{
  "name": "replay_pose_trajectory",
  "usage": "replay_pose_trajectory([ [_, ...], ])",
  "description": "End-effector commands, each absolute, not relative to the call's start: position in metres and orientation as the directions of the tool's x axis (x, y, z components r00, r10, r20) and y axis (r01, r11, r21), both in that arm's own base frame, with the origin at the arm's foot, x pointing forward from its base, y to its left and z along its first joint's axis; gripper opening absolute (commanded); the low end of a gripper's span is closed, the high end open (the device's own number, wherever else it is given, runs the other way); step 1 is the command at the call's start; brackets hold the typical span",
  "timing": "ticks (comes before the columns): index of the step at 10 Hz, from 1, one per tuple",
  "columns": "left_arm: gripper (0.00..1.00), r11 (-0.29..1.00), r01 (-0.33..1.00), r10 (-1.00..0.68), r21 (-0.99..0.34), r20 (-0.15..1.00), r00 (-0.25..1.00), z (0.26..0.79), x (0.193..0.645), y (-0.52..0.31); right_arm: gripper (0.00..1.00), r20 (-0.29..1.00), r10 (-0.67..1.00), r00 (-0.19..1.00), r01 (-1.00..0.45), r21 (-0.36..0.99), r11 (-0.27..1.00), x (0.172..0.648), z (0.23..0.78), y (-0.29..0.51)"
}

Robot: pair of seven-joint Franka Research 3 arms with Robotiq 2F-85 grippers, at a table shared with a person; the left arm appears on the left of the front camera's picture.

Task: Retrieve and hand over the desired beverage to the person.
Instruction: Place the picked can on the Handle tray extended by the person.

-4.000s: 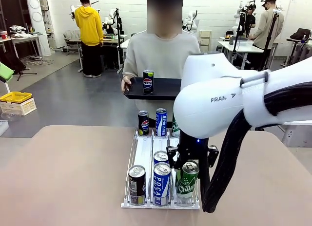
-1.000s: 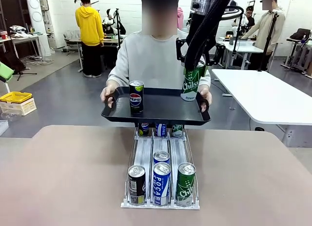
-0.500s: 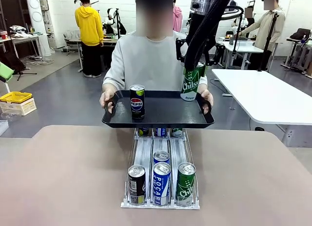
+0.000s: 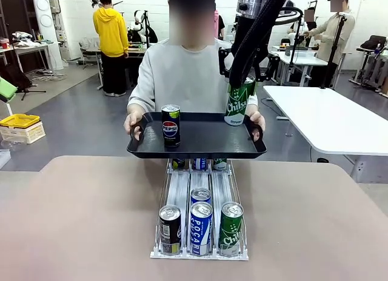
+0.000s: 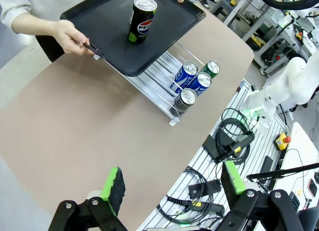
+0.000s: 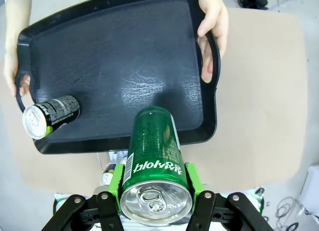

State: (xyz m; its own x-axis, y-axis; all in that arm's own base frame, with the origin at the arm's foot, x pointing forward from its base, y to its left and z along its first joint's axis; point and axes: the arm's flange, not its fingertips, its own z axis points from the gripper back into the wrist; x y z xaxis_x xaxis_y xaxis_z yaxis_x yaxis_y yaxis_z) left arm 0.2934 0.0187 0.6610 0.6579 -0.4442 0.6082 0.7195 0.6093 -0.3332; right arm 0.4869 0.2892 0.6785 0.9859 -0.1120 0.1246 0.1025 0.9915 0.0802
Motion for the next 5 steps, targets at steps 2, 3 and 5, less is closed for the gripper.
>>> replay_pose_trajectory([
  [2,1.00,0.594,0.732,-0.449,-0.334,0.617,0.646,0.661,0.292,0.019,0.58,0.125,-0.112,0.986,0.102,0.080,0.991,0.487,0.679,0.289],
  [3,1.00,0.594,0.732,-0.449,-0.334,0.617,0.646,0.661,0.292,0.019,0.58,0.126,-0.093,0.988,0.084,0.073,0.994,0.493,0.681,0.289],
  [5,1.00,0.594,0.732,-0.449,-0.334,0.617,0.646,0.661,0.292,0.019,0.58,0.125,-0.076,0.989,0.068,0.062,0.996,0.505,0.683,0.290],
])
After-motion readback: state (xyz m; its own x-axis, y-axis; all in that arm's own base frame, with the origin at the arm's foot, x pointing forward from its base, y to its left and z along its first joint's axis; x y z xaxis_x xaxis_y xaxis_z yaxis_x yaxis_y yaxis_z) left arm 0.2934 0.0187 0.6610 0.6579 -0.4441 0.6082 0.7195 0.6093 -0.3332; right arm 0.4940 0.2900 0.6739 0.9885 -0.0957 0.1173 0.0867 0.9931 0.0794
